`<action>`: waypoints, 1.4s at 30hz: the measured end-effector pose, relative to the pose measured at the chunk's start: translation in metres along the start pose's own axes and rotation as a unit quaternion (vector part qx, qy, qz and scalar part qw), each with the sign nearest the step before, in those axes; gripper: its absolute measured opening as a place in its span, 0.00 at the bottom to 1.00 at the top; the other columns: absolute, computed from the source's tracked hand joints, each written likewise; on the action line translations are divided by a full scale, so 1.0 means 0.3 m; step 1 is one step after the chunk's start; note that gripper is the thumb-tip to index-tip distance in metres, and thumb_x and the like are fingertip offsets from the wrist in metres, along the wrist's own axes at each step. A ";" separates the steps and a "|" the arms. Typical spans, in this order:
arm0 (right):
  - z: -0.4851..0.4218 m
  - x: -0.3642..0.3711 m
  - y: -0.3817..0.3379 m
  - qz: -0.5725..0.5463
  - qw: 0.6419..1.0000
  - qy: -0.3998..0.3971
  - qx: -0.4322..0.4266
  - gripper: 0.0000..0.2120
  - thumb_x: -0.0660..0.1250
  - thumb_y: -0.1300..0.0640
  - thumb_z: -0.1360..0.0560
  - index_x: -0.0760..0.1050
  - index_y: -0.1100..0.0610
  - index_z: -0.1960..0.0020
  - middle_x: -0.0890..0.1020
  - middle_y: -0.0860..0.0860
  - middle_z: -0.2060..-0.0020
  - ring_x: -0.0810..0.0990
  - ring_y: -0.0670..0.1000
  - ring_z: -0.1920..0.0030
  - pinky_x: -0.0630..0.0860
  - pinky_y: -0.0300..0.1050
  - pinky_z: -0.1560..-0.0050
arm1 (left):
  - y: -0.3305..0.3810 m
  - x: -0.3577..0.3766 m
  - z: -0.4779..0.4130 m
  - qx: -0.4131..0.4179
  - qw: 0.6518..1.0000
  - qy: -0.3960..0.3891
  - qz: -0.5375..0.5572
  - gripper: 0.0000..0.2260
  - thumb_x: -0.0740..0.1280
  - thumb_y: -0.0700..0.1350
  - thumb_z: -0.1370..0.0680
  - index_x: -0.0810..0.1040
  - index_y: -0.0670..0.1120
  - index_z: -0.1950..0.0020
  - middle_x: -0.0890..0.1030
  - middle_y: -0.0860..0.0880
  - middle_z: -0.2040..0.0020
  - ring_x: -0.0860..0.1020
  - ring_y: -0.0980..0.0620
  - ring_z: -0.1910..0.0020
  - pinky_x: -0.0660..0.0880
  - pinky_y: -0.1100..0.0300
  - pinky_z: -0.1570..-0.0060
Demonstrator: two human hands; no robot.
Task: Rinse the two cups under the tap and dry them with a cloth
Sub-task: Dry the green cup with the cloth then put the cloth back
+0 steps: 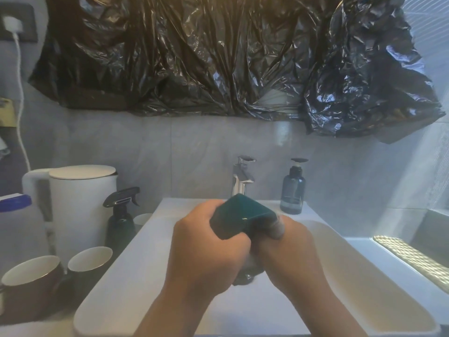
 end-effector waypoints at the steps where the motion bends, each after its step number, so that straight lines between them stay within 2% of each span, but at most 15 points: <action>1: -0.005 0.007 0.010 -0.017 1.000 -0.008 0.015 0.08 0.66 0.56 0.27 0.73 0.56 0.64 0.80 0.51 0.70 0.72 0.47 0.71 0.67 0.38 0.71 | 0.009 -0.005 0.001 0.003 1.000 0.011 0.011 0.12 0.66 0.41 0.40 0.82 0.51 0.60 0.82 0.56 0.67 0.80 0.56 0.69 0.72 0.69 0.74; 4: -0.013 -0.013 0.018 -0.018 1.000 0.003 0.019 0.08 0.66 0.55 0.28 0.74 0.56 0.64 0.81 0.48 0.69 0.71 0.46 0.74 0.66 0.35 0.75 | 0.009 0.009 -0.008 -0.006 1.000 -0.018 -0.001 0.10 0.68 0.45 0.38 0.81 0.51 0.58 0.83 0.55 0.65 0.81 0.56 0.66 0.74 0.67 0.71; 5: -0.011 -0.028 0.017 -0.006 1.000 0.010 0.016 0.08 0.65 0.53 0.28 0.74 0.55 0.65 0.82 0.44 0.68 0.72 0.45 0.74 0.67 0.34 0.75 | 0.001 0.019 -0.013 -0.016 0.999 -0.044 -0.017 0.10 0.69 0.48 0.38 0.81 0.52 0.57 0.83 0.56 0.64 0.81 0.57 0.65 0.75 0.67 0.69; 8: -0.006 -0.060 -0.016 0.065 0.997 0.018 -0.030 0.09 0.65 0.50 0.27 0.75 0.53 0.63 0.81 0.47 0.71 0.77 0.44 0.70 0.70 0.33 0.71 | -0.022 0.055 -0.012 -0.045 0.992 -0.116 -0.030 0.10 0.70 0.51 0.38 0.81 0.54 0.58 0.83 0.60 0.66 0.81 0.62 0.66 0.72 0.70 0.68; 10: 0.006 -0.072 -0.047 0.059 0.996 0.014 -0.063 0.07 0.66 0.50 0.27 0.76 0.51 0.62 0.82 0.44 0.69 0.79 0.43 0.66 0.73 0.32 0.64 | -0.029 0.063 -0.007 -0.049 0.990 -0.127 -0.031 0.06 0.70 0.50 0.38 0.78 0.52 0.63 0.80 0.61 0.71 0.76 0.63 0.72 0.68 0.72 0.72; 14: 0.020 -0.056 -0.065 -0.024 0.997 -0.008 -0.071 0.06 0.70 0.56 0.29 0.77 0.47 0.62 0.81 0.31 0.62 0.79 0.37 0.62 0.72 0.27 0.65 | -0.027 0.063 -0.007 -0.013 0.993 -0.103 -0.063 0.08 0.68 0.50 0.39 0.75 0.47 0.67 0.74 0.57 0.75 0.70 0.59 0.75 0.64 0.70 0.74; 19: -0.014 -0.015 0.001 0.034 0.999 -0.009 -0.012 0.07 0.65 0.52 0.29 0.74 0.53 0.65 0.82 0.47 0.71 0.77 0.44 0.71 0.68 0.33 0.74 | 0.002 0.019 -0.004 0.010 1.000 -0.023 -0.018 0.08 0.67 0.46 0.41 0.81 0.50 0.63 0.80 0.55 0.71 0.75 0.59 0.73 0.69 0.70 0.73; 22: -0.017 0.013 0.021 -0.032 0.998 -0.048 0.028 0.07 0.66 0.53 0.29 0.74 0.56 0.64 0.84 0.50 0.69 0.77 0.49 0.69 0.69 0.39 0.70 | 0.020 -0.001 0.011 0.015 0.999 0.031 -0.002 0.09 0.67 0.45 0.40 0.81 0.51 0.61 0.81 0.58 0.69 0.78 0.59 0.70 0.69 0.72 0.73; 25: -0.018 0.003 0.038 -0.064 0.995 -0.047 0.055 0.08 0.66 0.56 0.29 0.76 0.59 0.63 0.83 0.54 0.70 0.79 0.55 0.66 0.70 0.43 0.68 | 0.027 0.015 0.010 0.013 0.999 0.008 -0.031 0.10 0.69 0.52 0.37 0.80 0.54 0.57 0.82 0.63 0.62 0.80 0.61 0.63 0.73 0.70 0.68; 28: -0.020 -0.047 0.031 0.012 1.000 0.005 0.025 0.09 0.67 0.54 0.28 0.74 0.57 0.65 0.79 0.51 0.72 0.75 0.50 0.70 0.69 0.43 0.69 | -0.005 0.052 0.001 -0.041 0.996 -0.065 -0.042 0.15 0.69 0.58 0.39 0.80 0.55 0.55 0.83 0.64 0.62 0.81 0.63 0.63 0.72 0.70 0.68; 32: -0.012 -0.052 -0.034 0.124 0.991 -0.006 -0.051 0.14 0.65 0.45 0.26 0.67 0.49 0.67 0.74 0.46 0.73 0.70 0.42 0.71 0.61 0.32 0.71 | -0.048 0.071 -0.001 -0.084 0.988 -0.114 -0.053 0.16 0.71 0.58 0.41 0.80 0.51 0.59 0.80 0.58 0.70 0.77 0.62 0.71 0.70 0.68 0.70; 35: -0.004 -0.061 -0.075 0.187 0.977 -0.018 -0.104 0.14 0.65 0.44 0.25 0.67 0.50 0.65 0.69 0.44 0.73 0.72 0.46 0.66 0.61 0.33 0.69 | -0.069 0.088 0.005 -0.101 0.980 -0.160 -0.059 0.15 0.72 0.56 0.40 0.81 0.48 0.59 0.81 0.53 0.70 0.78 0.58 0.70 0.75 0.63 0.67; 37: 0.005 -0.088 -0.097 0.210 0.968 0.012 -0.139 0.09 0.66 0.44 0.26 0.71 0.48 0.58 0.67 0.44 0.73 0.70 0.48 0.63 0.62 0.34 0.69 | -0.062 0.094 0.007 -0.090 0.982 -0.158 -0.056 0.15 0.71 0.56 0.40 0.81 0.48 0.60 0.79 0.55 0.71 0.76 0.59 0.71 0.73 0.63 0.68; 39: 0.017 -0.119 -0.106 0.181 0.971 0.045 -0.152 0.09 0.69 0.45 0.28 0.70 0.46 0.60 0.67 0.43 0.74 0.69 0.48 0.65 0.67 0.33 0.67 | -0.041 0.091 0.007 -0.063 0.987 -0.136 -0.063 0.14 0.71 0.57 0.40 0.80 0.49 0.61 0.77 0.57 0.72 0.74 0.60 0.73 0.70 0.66 0.70; 42: 0.002 -0.098 -0.077 0.170 0.978 0.041 -0.111 0.09 0.62 0.43 0.27 0.67 0.46 0.60 0.69 0.42 0.72 0.71 0.48 0.64 0.66 0.27 0.68 | -0.008 0.060 0.002 -0.027 0.995 -0.080 -0.057 0.11 0.71 0.55 0.39 0.80 0.50 0.63 0.78 0.58 0.72 0.75 0.61 0.73 0.68 0.70 0.73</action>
Point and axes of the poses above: each hand's wrist, its own z-axis away from the middle knuckle, its own x-axis out of the palm, y = z × x, the point moved 10 cm from there along -z, towards the middle knuckle
